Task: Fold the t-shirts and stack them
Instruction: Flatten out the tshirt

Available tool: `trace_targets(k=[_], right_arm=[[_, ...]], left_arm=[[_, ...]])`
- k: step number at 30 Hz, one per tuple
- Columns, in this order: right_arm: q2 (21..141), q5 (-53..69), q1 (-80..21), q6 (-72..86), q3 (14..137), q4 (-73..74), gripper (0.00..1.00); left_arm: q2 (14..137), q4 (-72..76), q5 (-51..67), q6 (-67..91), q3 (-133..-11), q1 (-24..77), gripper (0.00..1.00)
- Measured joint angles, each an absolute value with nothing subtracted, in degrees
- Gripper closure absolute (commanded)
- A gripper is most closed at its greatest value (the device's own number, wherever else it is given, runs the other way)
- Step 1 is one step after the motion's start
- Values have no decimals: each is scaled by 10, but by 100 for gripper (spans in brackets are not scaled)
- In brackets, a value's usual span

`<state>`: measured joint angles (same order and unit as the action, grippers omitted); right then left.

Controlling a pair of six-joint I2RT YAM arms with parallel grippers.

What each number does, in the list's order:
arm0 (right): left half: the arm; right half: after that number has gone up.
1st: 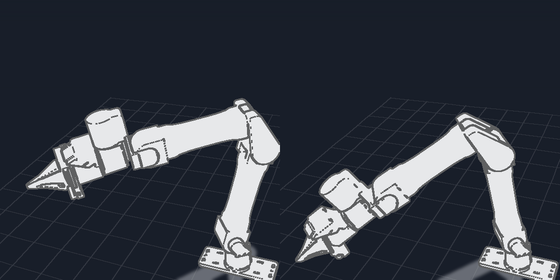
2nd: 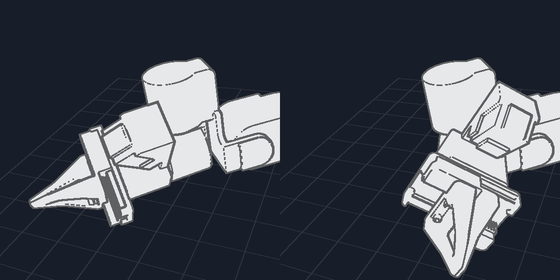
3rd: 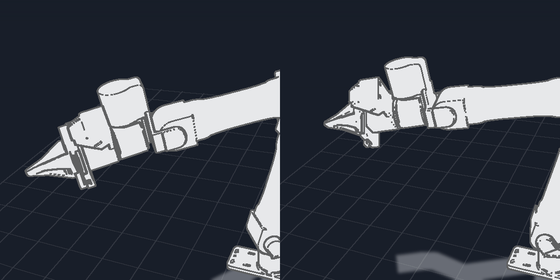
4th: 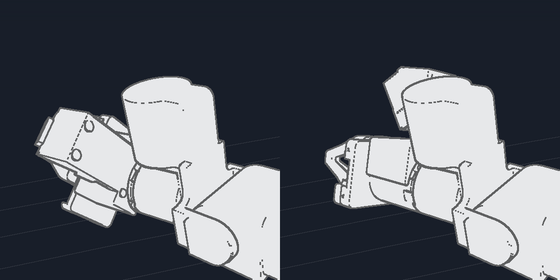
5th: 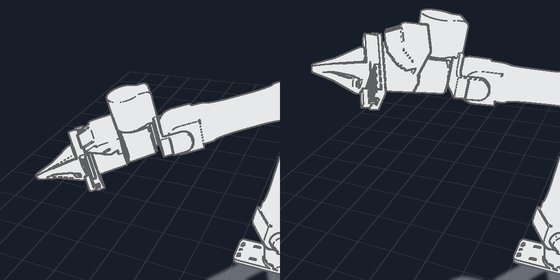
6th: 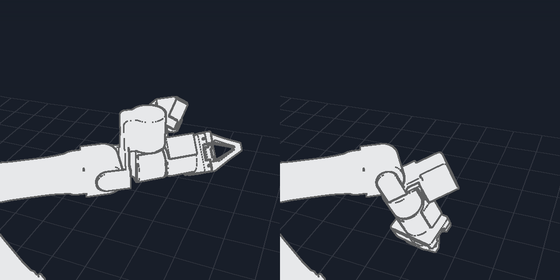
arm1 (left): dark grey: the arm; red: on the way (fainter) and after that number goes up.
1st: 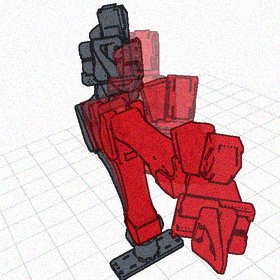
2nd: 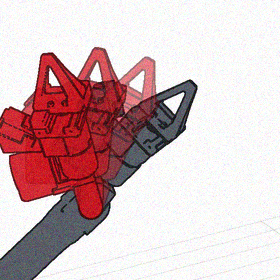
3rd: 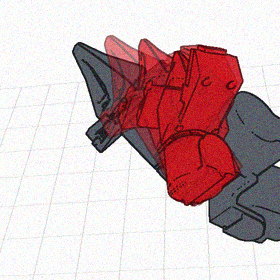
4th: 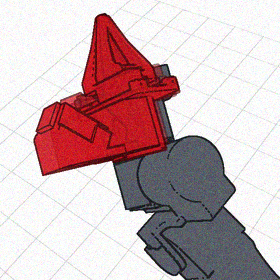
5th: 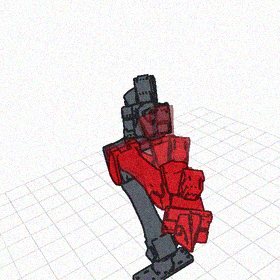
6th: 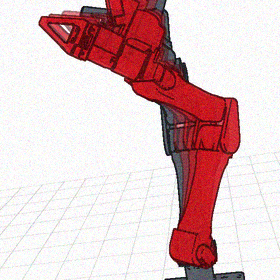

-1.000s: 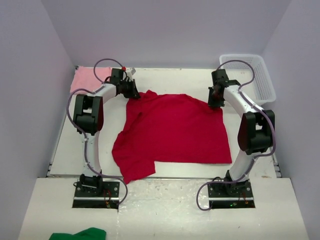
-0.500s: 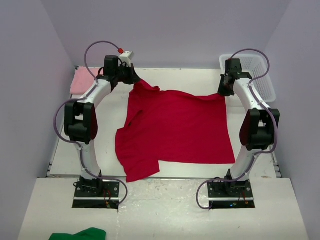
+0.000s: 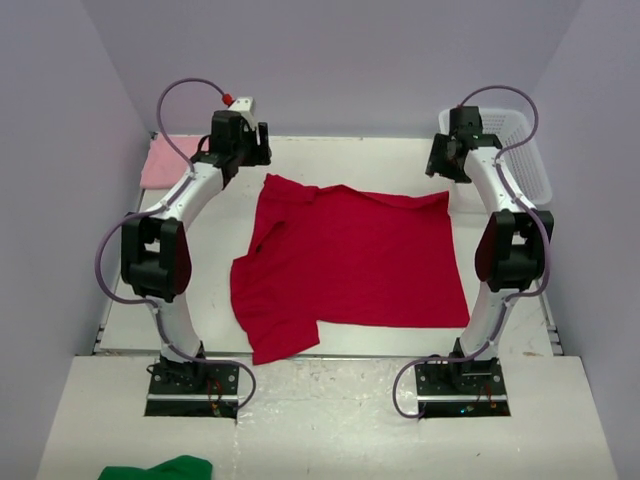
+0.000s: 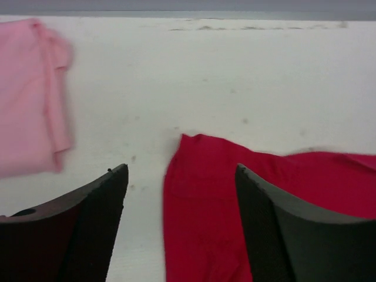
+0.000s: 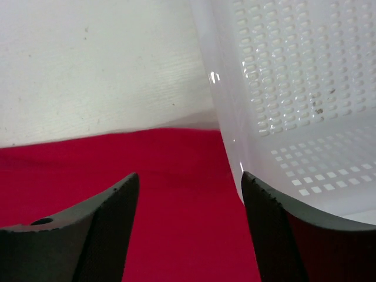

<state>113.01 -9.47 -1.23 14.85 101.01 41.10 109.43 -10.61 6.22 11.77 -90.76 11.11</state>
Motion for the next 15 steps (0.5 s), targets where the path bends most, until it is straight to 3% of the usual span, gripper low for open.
trace_targets(k=[2,4,5,6,7,8,12,15], right_arm=[[1129,-98,-12,142,1025,412,24],[1119,-104,-15,141,1027,412,24],[1105,-111,-18,142,1015,411,26],[1086,-115,-23,143,998,412,35],[1060,-120,-30,145,971,406,56],[1025,-123,-41,148,938,406,100],[862,-108,-118,170,812,398,100],[784,-93,-173,182,772,397,100]], left_arm=[[1077,-121,-51,134,-893,125,21],[1047,-136,-145,148,-878,141,37],[1027,-142,-179,156,-869,150,54],[1002,-145,-202,164,-855,160,83],[971,-147,-211,173,-838,170,100],[936,-149,-207,181,-818,182,100],[812,-111,-81,232,-702,220,100],[788,-77,29,265,-611,256,100]])
